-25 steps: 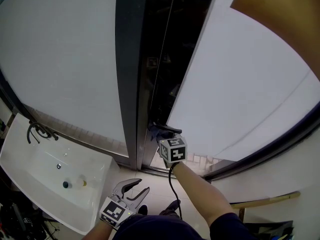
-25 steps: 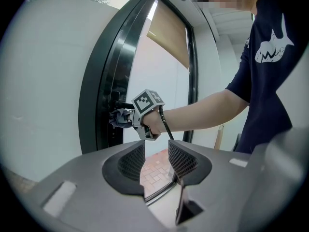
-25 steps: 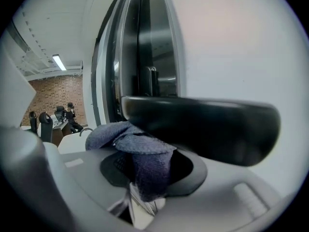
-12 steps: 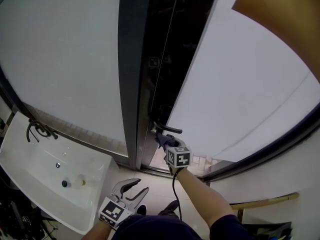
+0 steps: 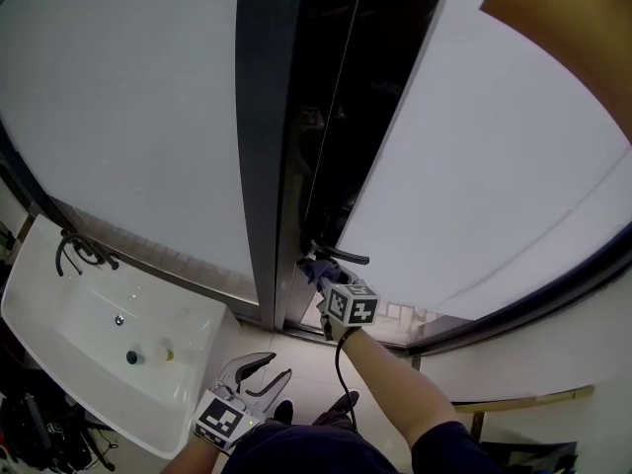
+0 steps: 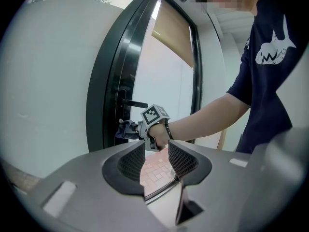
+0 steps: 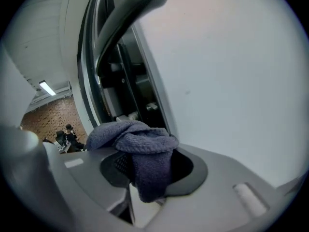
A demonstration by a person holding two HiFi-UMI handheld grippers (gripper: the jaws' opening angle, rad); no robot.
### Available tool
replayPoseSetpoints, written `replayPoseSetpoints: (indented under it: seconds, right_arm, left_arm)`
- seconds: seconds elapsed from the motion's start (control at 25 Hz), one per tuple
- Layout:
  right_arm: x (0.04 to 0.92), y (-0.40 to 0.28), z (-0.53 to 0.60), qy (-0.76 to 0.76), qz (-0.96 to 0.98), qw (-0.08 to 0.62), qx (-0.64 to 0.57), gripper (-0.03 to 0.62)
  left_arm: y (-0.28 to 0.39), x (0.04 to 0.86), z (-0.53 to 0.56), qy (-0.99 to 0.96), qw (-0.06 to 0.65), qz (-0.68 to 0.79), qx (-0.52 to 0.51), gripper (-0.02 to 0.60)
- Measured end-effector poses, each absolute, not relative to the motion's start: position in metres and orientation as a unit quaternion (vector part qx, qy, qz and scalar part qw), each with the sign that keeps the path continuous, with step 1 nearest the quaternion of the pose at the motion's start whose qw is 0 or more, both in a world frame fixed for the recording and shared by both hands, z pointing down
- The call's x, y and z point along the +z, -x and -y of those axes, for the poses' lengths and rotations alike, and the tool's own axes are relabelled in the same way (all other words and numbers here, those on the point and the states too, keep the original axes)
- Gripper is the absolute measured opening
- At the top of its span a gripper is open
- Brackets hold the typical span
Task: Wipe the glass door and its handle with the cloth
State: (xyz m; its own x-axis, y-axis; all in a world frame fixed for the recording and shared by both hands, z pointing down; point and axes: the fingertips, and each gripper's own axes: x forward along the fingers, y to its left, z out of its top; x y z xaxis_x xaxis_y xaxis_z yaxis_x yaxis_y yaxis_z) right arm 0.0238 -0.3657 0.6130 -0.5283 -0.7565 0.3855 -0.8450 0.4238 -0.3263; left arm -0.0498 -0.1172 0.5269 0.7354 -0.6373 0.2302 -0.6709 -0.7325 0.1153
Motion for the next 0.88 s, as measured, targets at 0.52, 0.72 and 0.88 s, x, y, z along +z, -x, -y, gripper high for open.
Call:
replayPoseSetpoints:
  seconds: [0.52, 0.72, 0.88]
  right_arm:
    - [0.642, 0.004, 0.379, -0.461, 0.775, 0.084, 0.424, 0.149]
    - [0.673, 0.002, 0.381, -0.472, 0.754, 0.099, 0.446, 0.144]
    - [0.696, -0.005, 0.378, -0.472, 0.761, 0.127, 0.428, 0.144]
  left_arm:
    - [0.059, 0.543, 0.125, -0.918, 0.107, 0.368, 0.101, 0.146]
    - [0.056, 0.537, 0.125, -0.92, 0.101, 0.366, 0.097, 0.146]
    - [0.062, 0.533, 0.123, -0.915, 0.1, 0.379, 0.094, 0.146]
